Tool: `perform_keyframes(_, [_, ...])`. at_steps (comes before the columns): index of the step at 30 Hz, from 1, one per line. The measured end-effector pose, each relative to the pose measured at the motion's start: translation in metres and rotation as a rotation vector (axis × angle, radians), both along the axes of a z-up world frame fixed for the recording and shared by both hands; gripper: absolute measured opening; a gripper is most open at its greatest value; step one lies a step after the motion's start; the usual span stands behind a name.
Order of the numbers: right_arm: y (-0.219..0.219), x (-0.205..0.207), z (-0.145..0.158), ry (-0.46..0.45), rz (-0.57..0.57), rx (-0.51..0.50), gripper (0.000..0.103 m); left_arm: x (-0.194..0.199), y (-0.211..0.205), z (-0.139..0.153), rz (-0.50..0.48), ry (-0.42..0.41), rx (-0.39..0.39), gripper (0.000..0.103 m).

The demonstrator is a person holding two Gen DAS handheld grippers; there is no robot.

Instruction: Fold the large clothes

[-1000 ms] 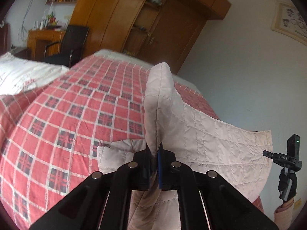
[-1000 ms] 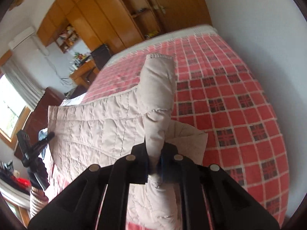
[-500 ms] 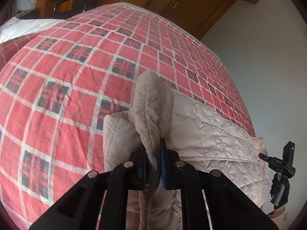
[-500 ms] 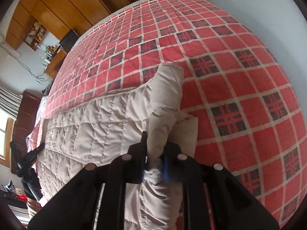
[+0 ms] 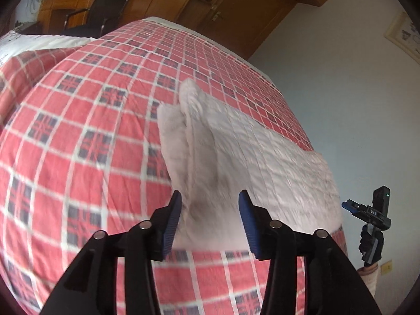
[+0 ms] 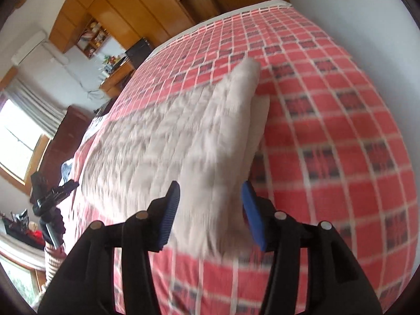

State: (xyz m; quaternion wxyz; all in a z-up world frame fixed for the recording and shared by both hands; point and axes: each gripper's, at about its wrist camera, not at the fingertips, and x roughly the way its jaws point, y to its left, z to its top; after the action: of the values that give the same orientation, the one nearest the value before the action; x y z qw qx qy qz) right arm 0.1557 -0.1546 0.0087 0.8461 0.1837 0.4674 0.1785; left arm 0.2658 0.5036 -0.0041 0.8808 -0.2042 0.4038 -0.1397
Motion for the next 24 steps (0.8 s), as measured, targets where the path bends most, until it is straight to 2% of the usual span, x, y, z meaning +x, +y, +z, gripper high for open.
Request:
perform_keyframes(3, [0.006,-0.017,-0.012,0.007,0.032,-0.004,0.050,-0.012,-0.012,-0.012,-0.014,0.005,0.007,0.048])
perform_keyframes(7, [0.020,-0.023,-0.031,0.025,0.068,-0.036,0.049,-0.012,-0.030,-0.028,-0.014,0.017,0.061,0.046])
perform_keyframes(9, [0.029,-0.023,-0.033,0.020,0.072,-0.086,0.039,-0.011,-0.036,-0.032,-0.005,0.021,0.082,0.036])
perform_keyframes(11, [0.036,-0.023,-0.032,0.020,0.082,-0.109,0.024,-0.009,-0.040,-0.032,0.028,0.024,0.139,0.011])
perform_keyframes(13, [0.037,-0.024,-0.026,0.011,0.085,-0.118,0.014,-0.010,-0.038,-0.031,0.041,0.029,0.122,0.003])
perform_keyframes(17, [0.024,-0.030,0.000,-0.045,0.085,-0.043,0.008,-0.024,-0.032,-0.015,0.041,-0.007,0.047,0.001])
perform_keyframes(19, [0.014,-0.030,0.006,-0.049,0.067,-0.019,0.008,-0.032,-0.033,-0.008,0.022,-0.025,0.036,0.001])
perform_keyframes(22, [0.007,-0.023,-0.005,0.005,0.047,-0.021,0.007,-0.036,-0.034,-0.016,-0.009,0.005,0.013,0.001])
perform_keyframes(24, [0.010,-0.020,-0.024,0.050,0.046,-0.054,0.007,-0.036,-0.034,-0.028,-0.013,0.025,0.041,0.001])
